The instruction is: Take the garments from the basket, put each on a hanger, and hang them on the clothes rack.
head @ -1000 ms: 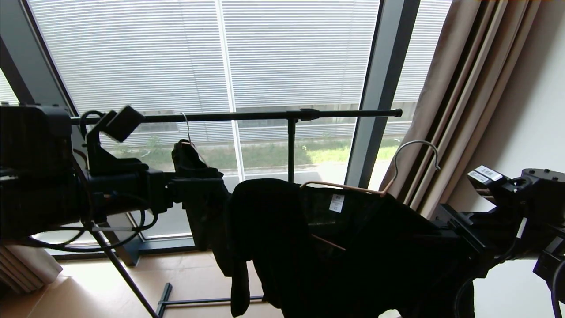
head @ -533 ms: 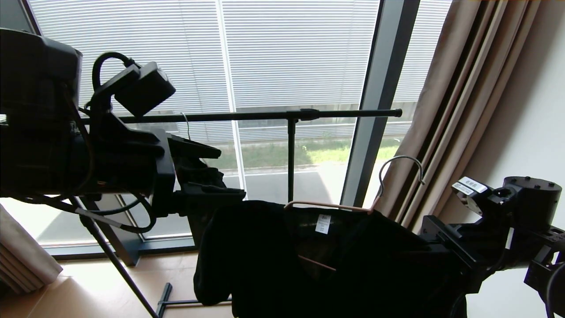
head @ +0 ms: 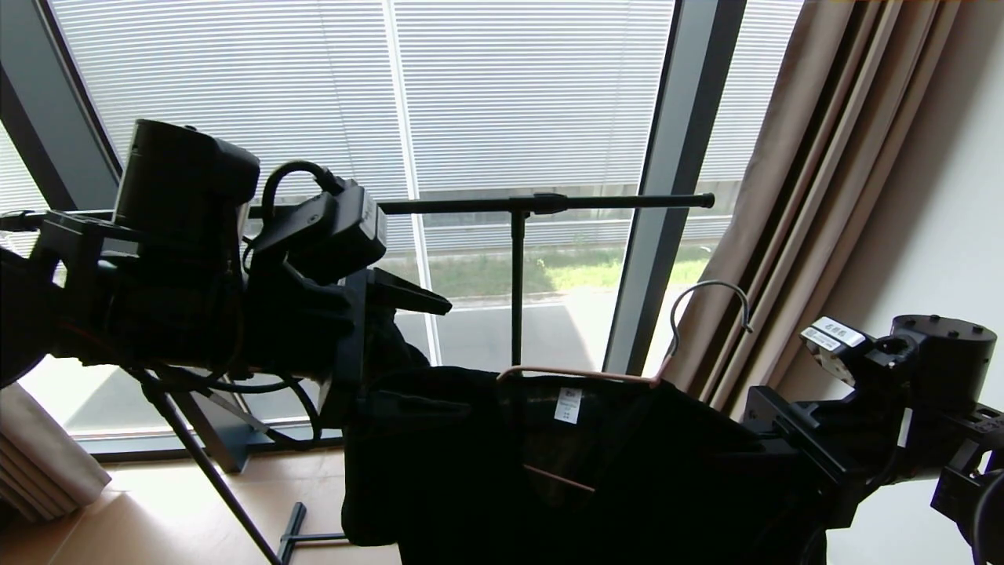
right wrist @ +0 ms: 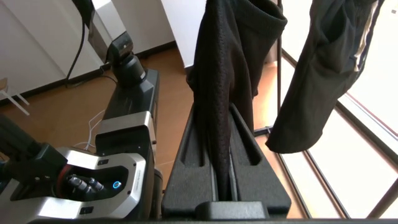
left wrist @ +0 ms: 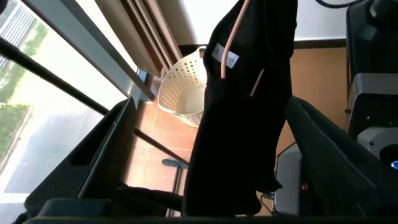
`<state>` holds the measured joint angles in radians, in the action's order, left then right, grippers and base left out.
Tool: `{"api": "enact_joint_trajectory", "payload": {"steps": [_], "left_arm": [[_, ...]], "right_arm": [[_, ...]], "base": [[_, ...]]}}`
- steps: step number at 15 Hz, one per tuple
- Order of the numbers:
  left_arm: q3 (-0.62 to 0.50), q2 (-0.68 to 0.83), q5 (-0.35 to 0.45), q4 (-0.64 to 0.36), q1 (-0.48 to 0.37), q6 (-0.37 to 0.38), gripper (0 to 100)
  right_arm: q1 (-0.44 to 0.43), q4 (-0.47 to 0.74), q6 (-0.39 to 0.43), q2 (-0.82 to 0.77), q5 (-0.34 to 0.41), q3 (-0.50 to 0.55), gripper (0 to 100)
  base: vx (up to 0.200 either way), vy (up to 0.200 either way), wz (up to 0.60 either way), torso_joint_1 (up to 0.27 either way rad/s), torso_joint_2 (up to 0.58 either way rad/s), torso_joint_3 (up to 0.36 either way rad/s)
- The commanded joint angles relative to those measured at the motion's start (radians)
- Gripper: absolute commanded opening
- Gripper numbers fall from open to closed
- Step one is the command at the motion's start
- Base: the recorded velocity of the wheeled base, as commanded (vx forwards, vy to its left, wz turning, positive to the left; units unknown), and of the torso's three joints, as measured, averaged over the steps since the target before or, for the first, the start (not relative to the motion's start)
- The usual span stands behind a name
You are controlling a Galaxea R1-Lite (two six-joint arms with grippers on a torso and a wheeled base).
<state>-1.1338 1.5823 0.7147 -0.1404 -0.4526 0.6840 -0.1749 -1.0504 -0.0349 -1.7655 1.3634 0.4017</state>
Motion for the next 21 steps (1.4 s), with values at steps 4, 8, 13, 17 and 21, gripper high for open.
{"api": "enact_joint_trajectory", "payload": {"steps": [4,8,13,17,21], "left_arm": [[-0.066,0.133,-0.001,0.001,-0.04,0.0,100],[-0.087,0.159,-0.001,0.001,-0.049,-0.001,100],[-0.086,0.163,-0.001,-0.001,-0.055,-0.004,0],[-0.08,0.157,-0.001,-0.001,-0.055,-0.004,0],[-0.069,0.143,0.0,0.001,-0.054,-0.003,0]], "right_arm": [[-0.005,0.0,0.0,0.023,0.0,0.0,0],[-0.006,-0.002,0.0,0.024,0.0,0.0,0],[-0.015,-0.002,0.0,0.031,0.0,-0.004,0],[-0.015,-0.003,-0.002,0.031,0.0,-0.004,0],[-0.012,-0.003,-0.005,0.023,-0.032,0.008,0]], "base": [[0.0,0.0,0.0,0.0,0.0,0.0],[0.0,0.0,0.0,0.0,0.0,0.0],[0.0,0.0,0.0,0.0,0.0,0.0],[0.0,0.0,0.0,0.0,0.0,0.0],[0.0,0.0,0.0,0.0,0.0,0.0]]}}
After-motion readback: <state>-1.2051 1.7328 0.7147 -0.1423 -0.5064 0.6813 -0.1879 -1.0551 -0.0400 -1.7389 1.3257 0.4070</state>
